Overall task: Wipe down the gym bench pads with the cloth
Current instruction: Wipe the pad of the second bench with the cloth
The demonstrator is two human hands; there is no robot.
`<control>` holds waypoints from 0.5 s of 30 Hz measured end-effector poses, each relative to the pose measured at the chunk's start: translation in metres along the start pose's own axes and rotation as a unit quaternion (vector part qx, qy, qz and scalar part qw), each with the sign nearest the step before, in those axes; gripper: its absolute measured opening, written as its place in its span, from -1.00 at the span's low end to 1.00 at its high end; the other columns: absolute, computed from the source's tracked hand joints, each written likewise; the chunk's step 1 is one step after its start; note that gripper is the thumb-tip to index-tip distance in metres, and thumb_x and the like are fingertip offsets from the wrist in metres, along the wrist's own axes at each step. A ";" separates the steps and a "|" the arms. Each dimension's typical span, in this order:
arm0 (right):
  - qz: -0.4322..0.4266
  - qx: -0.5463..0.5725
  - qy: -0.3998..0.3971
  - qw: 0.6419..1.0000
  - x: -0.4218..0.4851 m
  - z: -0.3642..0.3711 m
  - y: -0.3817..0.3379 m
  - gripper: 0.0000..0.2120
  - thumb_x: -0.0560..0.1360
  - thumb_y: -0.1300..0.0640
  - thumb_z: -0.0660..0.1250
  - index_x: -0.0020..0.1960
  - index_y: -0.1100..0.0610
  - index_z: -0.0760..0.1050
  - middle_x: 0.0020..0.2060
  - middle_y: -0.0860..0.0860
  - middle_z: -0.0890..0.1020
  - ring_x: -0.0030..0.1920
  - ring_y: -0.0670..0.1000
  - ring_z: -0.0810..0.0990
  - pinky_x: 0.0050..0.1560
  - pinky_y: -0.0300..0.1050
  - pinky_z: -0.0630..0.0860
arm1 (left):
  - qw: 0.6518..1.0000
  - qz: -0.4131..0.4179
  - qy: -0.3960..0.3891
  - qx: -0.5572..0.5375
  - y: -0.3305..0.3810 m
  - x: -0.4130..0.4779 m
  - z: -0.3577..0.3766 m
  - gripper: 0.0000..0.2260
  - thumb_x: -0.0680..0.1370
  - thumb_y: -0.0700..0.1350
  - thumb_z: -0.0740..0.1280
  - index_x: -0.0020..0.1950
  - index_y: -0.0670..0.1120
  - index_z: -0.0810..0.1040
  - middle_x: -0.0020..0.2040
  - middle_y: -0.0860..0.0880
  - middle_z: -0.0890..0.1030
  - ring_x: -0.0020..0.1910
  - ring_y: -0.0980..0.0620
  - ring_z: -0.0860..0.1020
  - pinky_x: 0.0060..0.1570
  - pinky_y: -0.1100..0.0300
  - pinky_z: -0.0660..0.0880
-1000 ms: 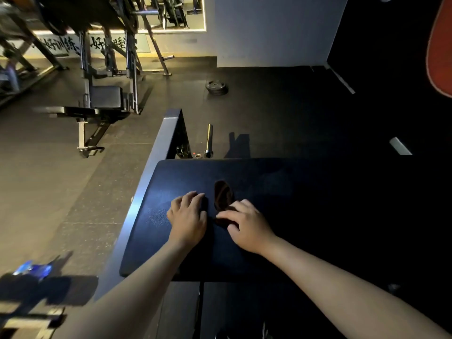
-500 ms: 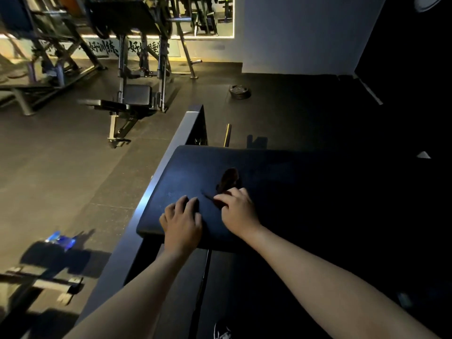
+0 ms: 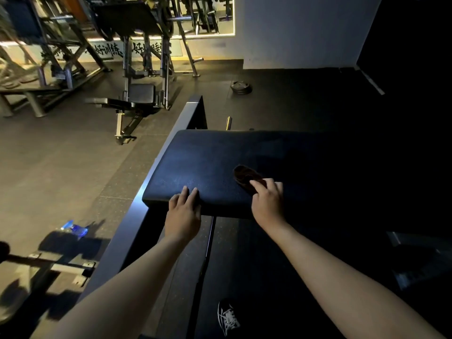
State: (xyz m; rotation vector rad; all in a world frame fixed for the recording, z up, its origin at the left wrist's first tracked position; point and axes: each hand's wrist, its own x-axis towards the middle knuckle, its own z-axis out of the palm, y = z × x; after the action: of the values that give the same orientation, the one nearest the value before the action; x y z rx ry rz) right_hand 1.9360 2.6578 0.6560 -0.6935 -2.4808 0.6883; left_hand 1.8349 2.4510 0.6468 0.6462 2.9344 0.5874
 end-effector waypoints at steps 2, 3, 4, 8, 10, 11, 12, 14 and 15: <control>-0.023 0.018 -0.028 0.999 -0.010 0.014 -0.023 -0.56 0.47 0.38 0.19 0.32 0.19 0.54 0.17 0.20 0.52 0.15 0.25 0.41 0.22 0.09 0.42 | 1.000 0.014 -0.014 -0.003 -0.005 -0.007 0.004 -0.48 0.69 -0.03 0.18 0.64 0.04 0.12 0.65 -0.07 0.05 0.61 -0.13 -0.01 0.56 -0.03 0.04; -0.041 0.023 -0.052 0.998 -0.011 0.024 -0.034 -0.54 0.45 0.37 0.21 0.32 0.20 0.53 0.16 0.22 0.51 0.14 0.27 0.41 0.22 0.11 0.42 | 1.000 0.018 -0.020 -0.008 -0.006 -0.008 0.006 -0.44 0.68 -0.08 0.20 0.65 0.04 0.08 0.66 -0.07 0.01 0.62 -0.11 -0.05 0.57 0.00 0.01; -0.062 0.022 -0.079 0.995 -0.013 0.033 -0.046 -0.53 0.43 0.34 0.22 0.33 0.20 0.51 0.16 0.22 0.50 0.14 0.27 0.41 0.24 0.13 0.41 | 0.999 0.017 -0.027 -0.015 -0.007 -0.008 0.007 -0.41 0.67 -0.12 0.21 0.65 0.04 0.05 0.66 -0.07 -0.04 0.63 -0.09 -0.09 0.57 0.01 -0.01; -0.134 -0.004 -0.189 0.973 -0.018 0.044 -0.079 -0.36 0.46 0.20 0.26 0.52 0.12 0.23 0.38 0.12 0.29 0.34 0.17 0.22 0.39 0.10 0.28 | 0.998 0.014 -0.052 -0.014 -0.008 -0.005 0.007 -0.34 0.65 -0.16 0.25 0.66 0.03 -0.03 0.66 -0.07 -0.13 0.63 -0.08 -0.18 0.57 0.02 -0.08; -0.163 -0.040 -0.207 0.964 -0.019 0.040 -0.075 -0.34 0.49 0.26 0.28 0.54 0.07 0.17 0.41 0.07 0.21 0.38 0.15 0.16 0.35 0.08 0.32 | 0.998 -0.002 -0.056 -0.012 -0.004 -0.006 0.007 -0.32 0.64 -0.16 0.25 0.66 0.04 -0.05 0.66 -0.06 -0.16 0.62 -0.08 -0.20 0.56 0.03 -0.05; -0.171 -0.059 -0.202 0.963 -0.019 0.034 -0.067 -0.34 0.49 0.30 0.28 0.54 0.05 0.17 0.41 0.06 0.19 0.38 0.15 0.17 0.31 0.07 0.37 | 0.998 -0.012 -0.054 -0.011 0.001 -0.008 0.007 -0.31 0.64 -0.16 0.25 0.66 0.04 -0.06 0.66 -0.06 -0.16 0.62 -0.08 -0.20 0.56 0.02 -0.02; -0.172 -0.068 -0.195 0.963 -0.019 0.029 -0.058 -0.34 0.49 0.32 0.27 0.54 0.03 0.18 0.39 0.05 0.20 0.37 0.14 0.19 0.27 0.07 0.42 | 0.998 -0.021 -0.050 -0.009 0.006 -0.009 0.008 -0.31 0.63 -0.16 0.24 0.66 0.04 -0.06 0.66 -0.06 -0.16 0.62 -0.08 -0.20 0.55 0.00 0.02; -0.163 -0.063 -0.180 0.968 -0.022 0.015 -0.036 -0.34 0.50 0.35 0.26 0.53 0.01 0.21 0.36 0.04 0.23 0.34 0.12 0.25 0.21 0.05 0.48 | 0.999 -0.032 -0.038 0.000 0.016 -0.014 0.010 -0.30 0.61 -0.15 0.24 0.66 0.04 -0.06 0.66 -0.06 -0.16 0.62 -0.10 -0.19 0.54 -0.05 0.10; -0.154 -0.058 -0.173 0.971 -0.026 0.008 -0.025 -0.35 0.49 0.36 0.25 0.52 0.01 0.24 0.34 0.04 0.26 0.32 0.11 0.27 0.19 0.04 0.50 | 0.999 -0.035 -0.036 0.004 0.018 -0.016 0.011 -0.29 0.60 -0.15 0.25 0.66 0.05 -0.06 0.66 -0.06 -0.16 0.62 -0.11 -0.19 0.53 -0.06 0.12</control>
State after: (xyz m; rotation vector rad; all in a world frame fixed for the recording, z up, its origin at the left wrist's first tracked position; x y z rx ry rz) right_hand 1.9433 2.6219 0.6564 -0.2268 -2.8796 0.5895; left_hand 1.8582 2.4632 0.6439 0.5502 2.8807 0.5344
